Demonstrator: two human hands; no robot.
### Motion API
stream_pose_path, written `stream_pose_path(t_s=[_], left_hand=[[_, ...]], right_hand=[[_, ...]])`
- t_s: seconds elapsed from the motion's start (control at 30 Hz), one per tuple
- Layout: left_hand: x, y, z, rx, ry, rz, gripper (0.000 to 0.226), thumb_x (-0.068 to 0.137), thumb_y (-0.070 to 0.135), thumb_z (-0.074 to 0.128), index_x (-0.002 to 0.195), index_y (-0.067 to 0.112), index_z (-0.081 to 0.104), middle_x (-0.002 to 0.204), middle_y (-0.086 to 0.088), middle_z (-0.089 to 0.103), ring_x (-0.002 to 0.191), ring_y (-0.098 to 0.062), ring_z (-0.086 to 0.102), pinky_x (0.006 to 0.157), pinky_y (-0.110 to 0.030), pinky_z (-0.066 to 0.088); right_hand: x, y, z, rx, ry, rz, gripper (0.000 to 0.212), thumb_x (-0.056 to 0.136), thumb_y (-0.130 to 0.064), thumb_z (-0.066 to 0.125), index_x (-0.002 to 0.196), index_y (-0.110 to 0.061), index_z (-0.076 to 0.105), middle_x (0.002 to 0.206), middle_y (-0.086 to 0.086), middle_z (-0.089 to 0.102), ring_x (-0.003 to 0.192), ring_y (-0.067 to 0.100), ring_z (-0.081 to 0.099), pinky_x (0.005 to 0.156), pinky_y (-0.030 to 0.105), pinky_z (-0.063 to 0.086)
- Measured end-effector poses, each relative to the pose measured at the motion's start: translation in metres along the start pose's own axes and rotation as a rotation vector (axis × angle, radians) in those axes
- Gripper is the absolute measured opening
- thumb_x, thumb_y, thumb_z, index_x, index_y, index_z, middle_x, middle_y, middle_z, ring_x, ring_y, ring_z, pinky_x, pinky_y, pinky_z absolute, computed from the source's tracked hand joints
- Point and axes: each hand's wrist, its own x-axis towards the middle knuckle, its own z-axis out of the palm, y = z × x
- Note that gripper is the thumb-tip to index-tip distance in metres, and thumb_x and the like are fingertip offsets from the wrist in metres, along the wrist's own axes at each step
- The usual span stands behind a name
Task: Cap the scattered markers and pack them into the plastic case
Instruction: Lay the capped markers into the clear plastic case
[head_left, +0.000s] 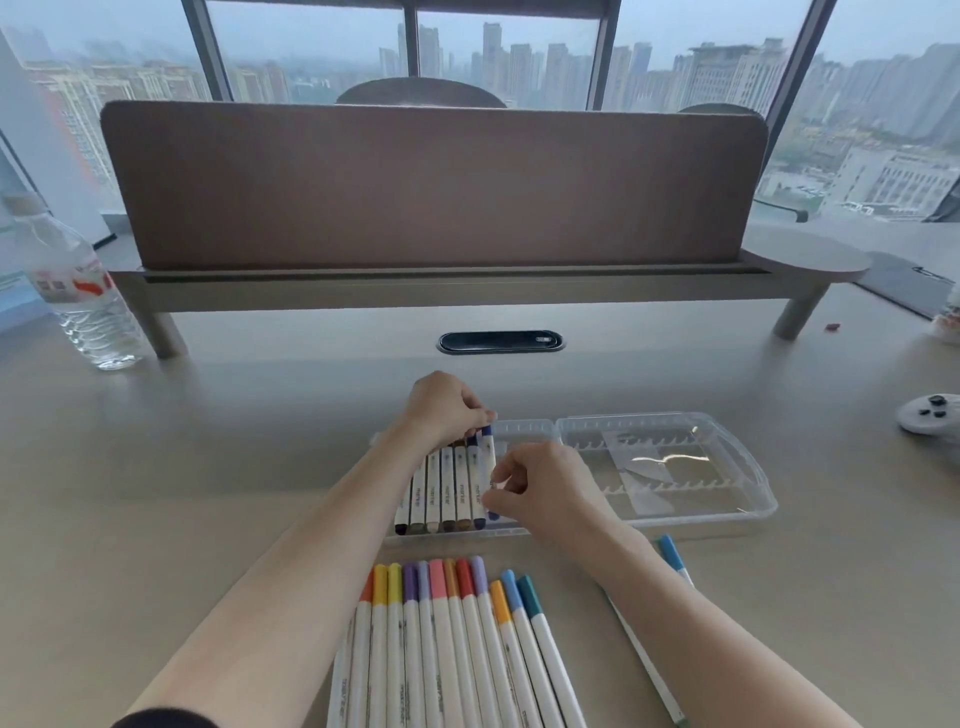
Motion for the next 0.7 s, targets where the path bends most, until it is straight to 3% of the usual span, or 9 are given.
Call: stream_pose_path(t_s=[0.1,0.17,0.27,0.37,0.5,0.63,0.7], left_hand=[[0.006,0.007,-0.006,0.118,-0.053,-0.058,0.018,0.085,0.039,0.078,0.081,0.022,0.079,0.078,-0.001,0.075,0.068,-0.013,0.07,0.056,-0.023,0.051],[0.011,0.009,-0.012,0.158,-0.103,-0.127,0.018,0.081,0.041,0.081,0.08,0.023,0.079,0.078,-0.002,0.075,0.067,-0.015,0.071,0.053,-0.024,0.051],[0.015,0.008,-0.012,0.155,-0.131,-0.191,0.019,0.078,0.041,0.084,0.078,0.024,0.078,0.082,-0.004,0.076,0.074,-0.018,0.074,0.062,-0.028,0.057],[0.016,0.007,-0.008,0.165,-0.086,-0.216,0.023,0.074,0.042,0.086,0.076,0.022,0.076,0.082,-0.003,0.076,0.075,-0.018,0.074,0.07,-0.031,0.06],[0.011,0.013,-0.006,0.25,-0.031,-0.232,0.044,0.066,0.057,0.087,0.087,0.019,0.079,0.08,0.0,0.076,0.076,-0.017,0.074,0.079,-0.034,0.061],[-0.001,0.011,-0.003,0.155,0.0,-0.137,0.02,0.077,0.038,0.085,0.075,0.02,0.077,0.076,0.0,0.076,0.073,-0.014,0.073,0.072,-0.03,0.06],[-0.009,0.004,-0.002,0.127,0.042,-0.061,0.012,0.082,0.031,0.081,0.08,0.019,0.078,0.08,0.002,0.075,0.075,-0.012,0.07,0.065,-0.025,0.053]], right_hand=[[0.001,0.002,0.0,-0.009,0.001,-0.015,0.02,0.08,-0.031,0.079,0.096,-0.02,0.074,0.075,-0.009,0.066,0.064,0.006,0.058,0.064,0.023,0.051],[0.001,0.002,0.001,-0.019,-0.011,-0.02,0.022,0.08,-0.029,0.079,0.1,-0.02,0.075,0.08,-0.008,0.068,0.066,0.005,0.058,0.063,0.021,0.05],[-0.001,0.003,0.002,-0.032,-0.022,-0.01,0.026,0.083,-0.029,0.078,0.107,-0.022,0.074,0.087,-0.008,0.068,0.067,0.002,0.057,0.063,0.018,0.045],[-0.003,0.001,0.004,-0.118,-0.024,-0.033,0.015,0.087,-0.031,0.073,0.099,-0.023,0.076,0.094,-0.008,0.072,0.074,0.006,0.062,0.069,0.023,0.052],[-0.004,-0.004,0.004,-0.146,-0.037,-0.041,0.017,0.09,-0.032,0.071,0.103,-0.023,0.076,0.1,-0.005,0.073,0.077,0.009,0.062,0.073,0.027,0.053],[-0.007,0.003,-0.002,-0.064,-0.005,-0.025,0.018,0.085,-0.031,0.075,0.102,-0.024,0.077,0.082,-0.009,0.068,0.066,0.003,0.057,0.07,0.029,0.055],[-0.011,0.007,-0.005,-0.039,0.05,-0.041,0.016,0.083,-0.028,0.076,0.099,-0.024,0.078,0.075,-0.012,0.064,0.063,0.001,0.055,0.069,0.027,0.056]])
